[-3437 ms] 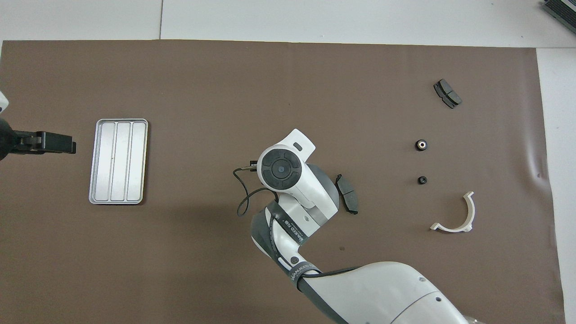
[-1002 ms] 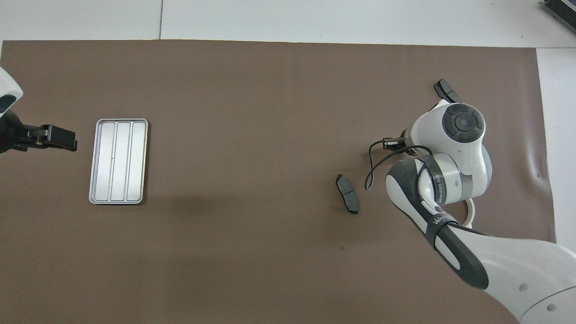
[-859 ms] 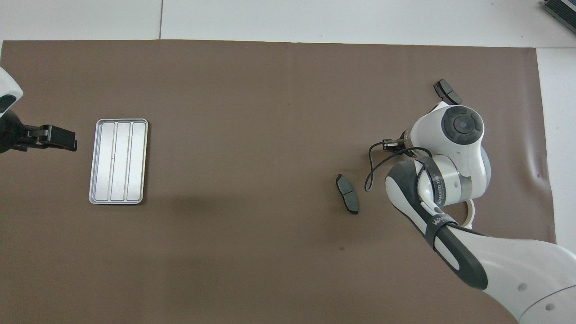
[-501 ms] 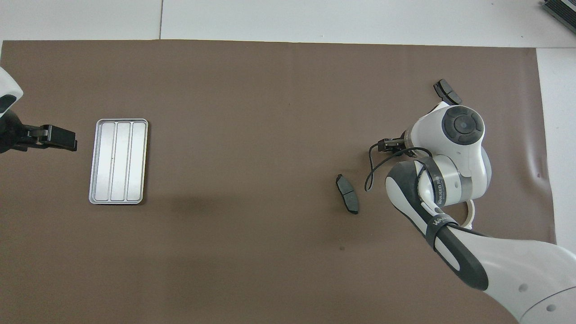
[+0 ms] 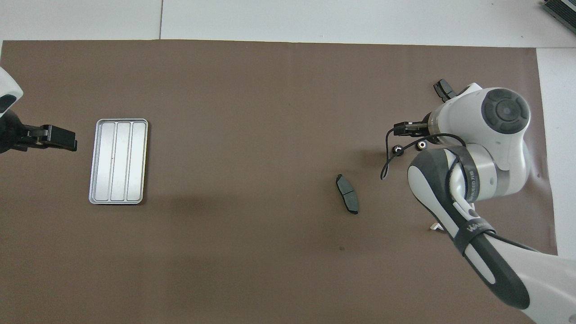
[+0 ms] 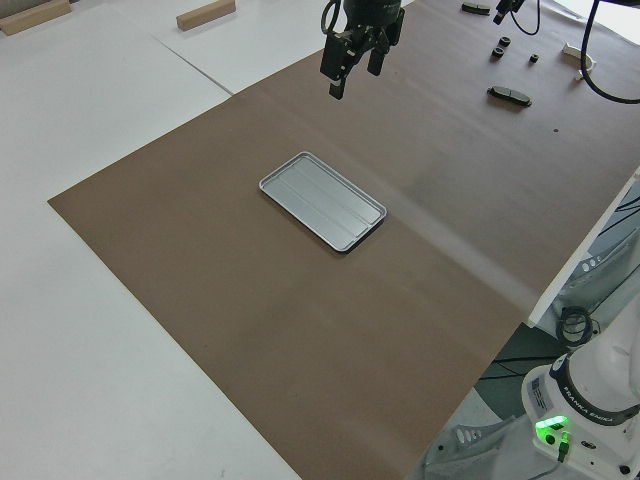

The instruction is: Place bearing gear from tray to pile

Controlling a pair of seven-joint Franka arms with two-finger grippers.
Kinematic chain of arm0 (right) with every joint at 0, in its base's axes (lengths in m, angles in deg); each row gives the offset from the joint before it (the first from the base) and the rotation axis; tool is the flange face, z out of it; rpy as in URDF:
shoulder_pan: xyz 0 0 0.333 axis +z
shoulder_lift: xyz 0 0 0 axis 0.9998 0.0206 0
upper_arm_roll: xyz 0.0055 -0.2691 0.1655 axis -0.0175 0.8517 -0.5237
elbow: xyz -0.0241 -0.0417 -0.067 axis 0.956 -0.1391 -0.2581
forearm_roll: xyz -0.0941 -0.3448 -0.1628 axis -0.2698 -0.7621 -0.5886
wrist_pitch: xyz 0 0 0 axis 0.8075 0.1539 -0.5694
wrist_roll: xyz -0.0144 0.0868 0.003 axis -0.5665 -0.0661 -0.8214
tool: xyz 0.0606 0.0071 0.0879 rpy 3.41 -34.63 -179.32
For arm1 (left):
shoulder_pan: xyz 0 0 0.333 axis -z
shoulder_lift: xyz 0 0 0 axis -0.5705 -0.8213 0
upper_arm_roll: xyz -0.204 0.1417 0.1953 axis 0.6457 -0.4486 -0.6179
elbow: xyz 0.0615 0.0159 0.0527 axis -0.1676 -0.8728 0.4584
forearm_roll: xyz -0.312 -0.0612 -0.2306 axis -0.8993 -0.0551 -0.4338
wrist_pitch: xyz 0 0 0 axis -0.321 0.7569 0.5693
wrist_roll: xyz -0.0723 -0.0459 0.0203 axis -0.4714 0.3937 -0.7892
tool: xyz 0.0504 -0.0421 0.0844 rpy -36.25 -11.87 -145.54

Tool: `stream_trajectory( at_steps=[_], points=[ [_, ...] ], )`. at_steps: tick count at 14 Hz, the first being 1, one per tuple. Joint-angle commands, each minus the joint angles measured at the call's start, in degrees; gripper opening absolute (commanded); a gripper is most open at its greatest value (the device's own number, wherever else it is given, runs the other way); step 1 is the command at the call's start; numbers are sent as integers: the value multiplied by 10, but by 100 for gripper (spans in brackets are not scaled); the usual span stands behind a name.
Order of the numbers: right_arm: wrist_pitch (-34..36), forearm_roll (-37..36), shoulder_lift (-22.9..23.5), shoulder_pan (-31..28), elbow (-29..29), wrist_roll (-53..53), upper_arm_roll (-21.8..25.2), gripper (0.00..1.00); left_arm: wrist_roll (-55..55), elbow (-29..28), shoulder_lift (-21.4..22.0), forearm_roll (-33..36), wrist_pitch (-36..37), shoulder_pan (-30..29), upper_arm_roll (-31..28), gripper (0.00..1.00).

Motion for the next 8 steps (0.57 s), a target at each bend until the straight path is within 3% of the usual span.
stream_trajectory(
  at_steps=[1, 8],
  points=[
    [82, 2, -35, -21, -39, 6, -7, 100, -2, -14, 14, 11, 2, 2, -2, 100],
    [281, 11, -120, -32, -118, 14, -7, 100, -2, -14, 14, 11, 2, 2, -2, 100]
  ],
)
